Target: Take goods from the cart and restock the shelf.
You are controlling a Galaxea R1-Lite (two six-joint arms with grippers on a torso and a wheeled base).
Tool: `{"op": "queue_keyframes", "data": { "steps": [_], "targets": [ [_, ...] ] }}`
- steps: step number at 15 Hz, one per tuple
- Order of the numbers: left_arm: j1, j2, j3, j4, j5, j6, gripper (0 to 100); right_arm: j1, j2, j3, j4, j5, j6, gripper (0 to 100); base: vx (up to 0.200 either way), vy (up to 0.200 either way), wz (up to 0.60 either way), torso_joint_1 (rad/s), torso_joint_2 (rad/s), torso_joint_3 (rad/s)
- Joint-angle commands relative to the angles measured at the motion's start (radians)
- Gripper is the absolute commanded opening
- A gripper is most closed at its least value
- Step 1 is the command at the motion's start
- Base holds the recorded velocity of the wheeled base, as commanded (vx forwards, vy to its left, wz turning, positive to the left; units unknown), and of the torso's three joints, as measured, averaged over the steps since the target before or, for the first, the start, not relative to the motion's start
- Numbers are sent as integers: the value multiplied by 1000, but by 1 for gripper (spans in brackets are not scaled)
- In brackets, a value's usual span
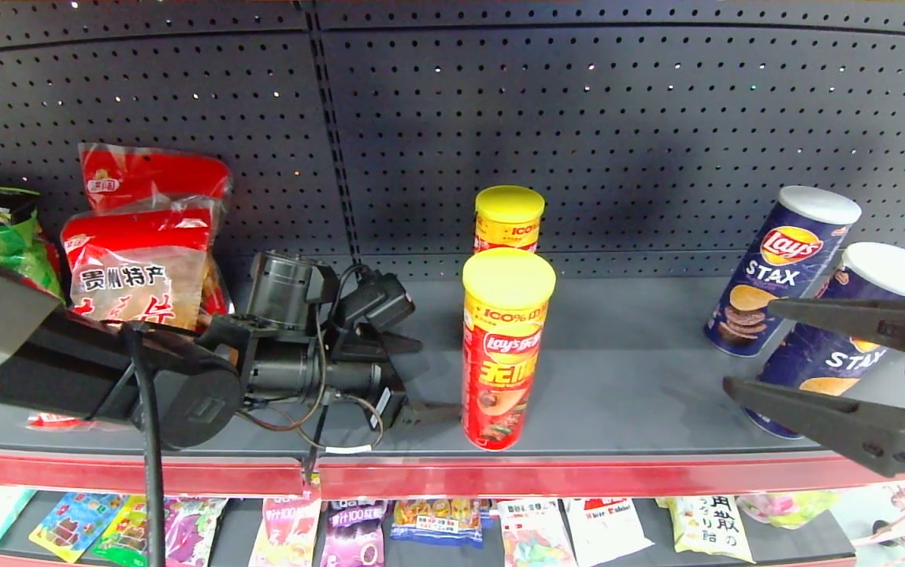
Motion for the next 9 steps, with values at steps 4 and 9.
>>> {"op": "queue_keyframes", "data": {
  "steps": [4,9],
  "targets": [
    [0,25,-41,1,1,0,100,0,2,-1,-1,1,0,100,0,0,0,0,0,0],
    [1,18,-33,1,1,0,100,0,2,1,1,1,10,100,0,0,0,0,0,0]
  ]
}}
